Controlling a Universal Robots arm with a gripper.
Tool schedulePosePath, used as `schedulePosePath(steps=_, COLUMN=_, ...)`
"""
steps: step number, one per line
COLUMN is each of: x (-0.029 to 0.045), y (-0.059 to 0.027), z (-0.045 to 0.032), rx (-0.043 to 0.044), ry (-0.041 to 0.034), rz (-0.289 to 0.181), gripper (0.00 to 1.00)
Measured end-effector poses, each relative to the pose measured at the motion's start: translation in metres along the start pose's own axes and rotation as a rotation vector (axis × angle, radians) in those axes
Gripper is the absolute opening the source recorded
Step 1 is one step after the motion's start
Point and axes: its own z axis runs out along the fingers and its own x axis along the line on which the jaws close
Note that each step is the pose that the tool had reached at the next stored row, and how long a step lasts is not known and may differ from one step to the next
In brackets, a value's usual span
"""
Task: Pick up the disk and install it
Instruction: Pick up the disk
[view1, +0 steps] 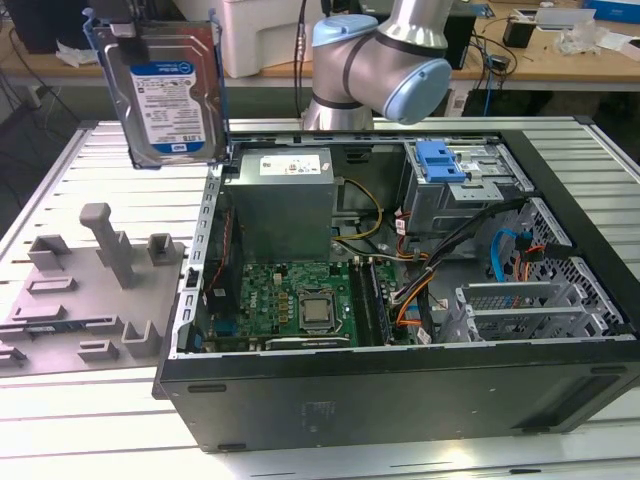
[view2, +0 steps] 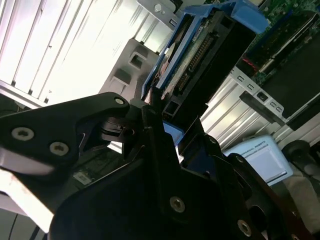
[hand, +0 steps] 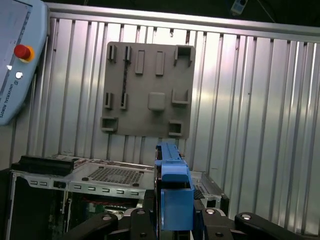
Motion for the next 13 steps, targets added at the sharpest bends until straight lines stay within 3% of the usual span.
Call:
schedulePosePath(steps=3, x=0.0020, y=-0.0089, z=-0.0001, rx=0.0005, ry=0.0001, rz=-0.011, gripper=0.36)
schedulePosePath(steps=13, x=0.0058, y=-0.0093, z=0.0000, rx=0.0003, ry=0.0001, rz=-0.011, gripper=0.36)
